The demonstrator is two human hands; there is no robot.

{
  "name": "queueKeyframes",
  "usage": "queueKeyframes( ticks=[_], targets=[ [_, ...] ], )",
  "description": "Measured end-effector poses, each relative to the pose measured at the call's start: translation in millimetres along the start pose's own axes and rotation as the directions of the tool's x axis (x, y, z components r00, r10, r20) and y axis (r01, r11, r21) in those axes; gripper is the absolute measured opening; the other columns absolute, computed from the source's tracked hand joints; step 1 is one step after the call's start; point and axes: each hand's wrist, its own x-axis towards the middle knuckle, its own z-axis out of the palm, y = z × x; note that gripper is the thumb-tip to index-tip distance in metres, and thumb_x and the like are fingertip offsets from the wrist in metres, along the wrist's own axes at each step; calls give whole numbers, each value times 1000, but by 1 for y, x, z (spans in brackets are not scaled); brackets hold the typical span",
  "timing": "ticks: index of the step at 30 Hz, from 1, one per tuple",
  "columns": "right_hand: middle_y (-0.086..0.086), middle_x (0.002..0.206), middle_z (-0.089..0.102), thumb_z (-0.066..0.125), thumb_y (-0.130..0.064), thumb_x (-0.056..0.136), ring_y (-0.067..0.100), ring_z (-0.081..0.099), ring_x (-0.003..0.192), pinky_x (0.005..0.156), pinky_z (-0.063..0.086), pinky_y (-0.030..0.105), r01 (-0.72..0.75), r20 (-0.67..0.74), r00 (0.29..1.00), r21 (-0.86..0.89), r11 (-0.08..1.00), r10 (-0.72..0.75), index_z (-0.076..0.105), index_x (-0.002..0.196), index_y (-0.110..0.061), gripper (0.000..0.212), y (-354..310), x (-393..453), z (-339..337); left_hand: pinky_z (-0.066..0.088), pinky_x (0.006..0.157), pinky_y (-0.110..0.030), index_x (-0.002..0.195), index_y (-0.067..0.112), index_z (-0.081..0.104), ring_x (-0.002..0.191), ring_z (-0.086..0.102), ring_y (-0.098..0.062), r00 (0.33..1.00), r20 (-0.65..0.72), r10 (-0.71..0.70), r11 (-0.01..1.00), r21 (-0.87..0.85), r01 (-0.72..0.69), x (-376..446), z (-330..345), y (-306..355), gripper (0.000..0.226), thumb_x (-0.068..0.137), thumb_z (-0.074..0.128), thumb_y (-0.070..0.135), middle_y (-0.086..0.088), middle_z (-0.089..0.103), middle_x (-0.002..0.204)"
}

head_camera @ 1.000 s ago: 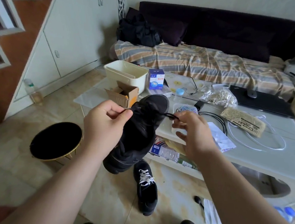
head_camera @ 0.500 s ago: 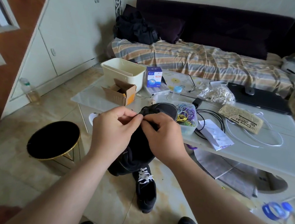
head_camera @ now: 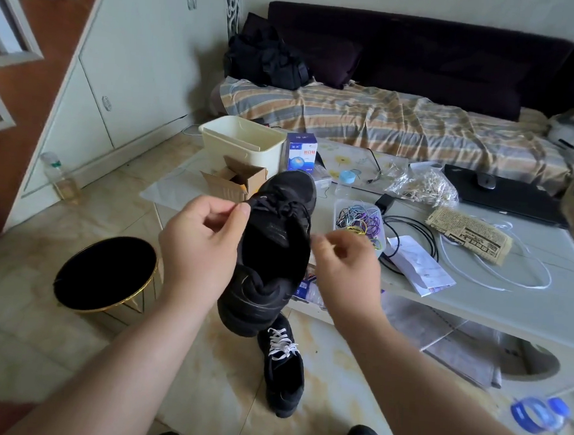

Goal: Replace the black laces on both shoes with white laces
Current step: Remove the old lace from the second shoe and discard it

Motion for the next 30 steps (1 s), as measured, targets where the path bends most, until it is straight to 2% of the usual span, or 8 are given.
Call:
queueKeyframes(
  ticks=[4,9,13,18,21,24,26,30],
  targets=[
    [-15,78,62,60,-56,93,4,57,71,72,47,29,-65,181,983,173,983,33,63,85,-27,31,-6,-6,2,52,69,-23,86,26,71,73,68,-4,999,-19,37,999,-10,-37,-9,3,4,15,95,75,37,16,72,74],
    [-14,94,67,64,-44,97,1,61,89,75,47,26,14,137,990,-42,999,-8,64,101,-25,20,-2,-2,1,46,67,-9,85,28,69,73,68,-1,995,34,96,995,-10,-96,-19,3,9,13,95,76,29,20,72,77],
    [-9,67,61,59,-27,100,10,51,61,61,42,28,-102,22,995,156,982,100,65,84,-17,20,-2,11,-4,55,71,-27,82,29,68,70,68,-7,995,69,77,997,-1,-77,-13,-1,4,15,92,78,29,16,71,75],
    [9,77,52,56,-34,89,20,47,73,68,41,39,-144,70,990,398,906,127,57,90,-2,31,-6,16,-8,58,74,-43,86,37,63,63,65,-15,982,186,30,996,79,-45,-3,-3,5,15,89,73,26,9,65,64],
    [0,70,53,59,-26,98,14,49,69,63,42,31,-64,105,994,295,953,34,61,84,-8,23,-4,13,-10,57,75,-39,99,47,59,69,63,-19,913,407,32,980,169,-109,-6,-3,6,38,87,62,11,2,60,72],
    [-9,60,48,61,-23,100,8,42,59,55,38,26,16,101,994,163,987,-33,58,76,-13,27,-5,6,-7,51,88,-37,116,46,64,94,56,-10,865,463,194,924,209,-320,-8,-1,11,56,81,54,3,12,53,102],
    [-10,57,44,62,-24,100,8,39,57,53,35,26,58,111,991,117,991,-71,56,73,-14,29,-7,2,-2,50,94,-41,115,42,68,106,56,-16,864,430,261,904,205,-375,-10,6,15,48,81,52,12,13,54,111],
    [-10,57,47,62,-23,100,8,40,56,51,35,26,99,131,985,134,986,-117,57,73,-15,29,-11,-4,1,52,85,-40,104,40,68,99,59,-22,879,371,299,861,292,-416,-11,16,18,16,88,68,41,12,55,100]
  ],
)
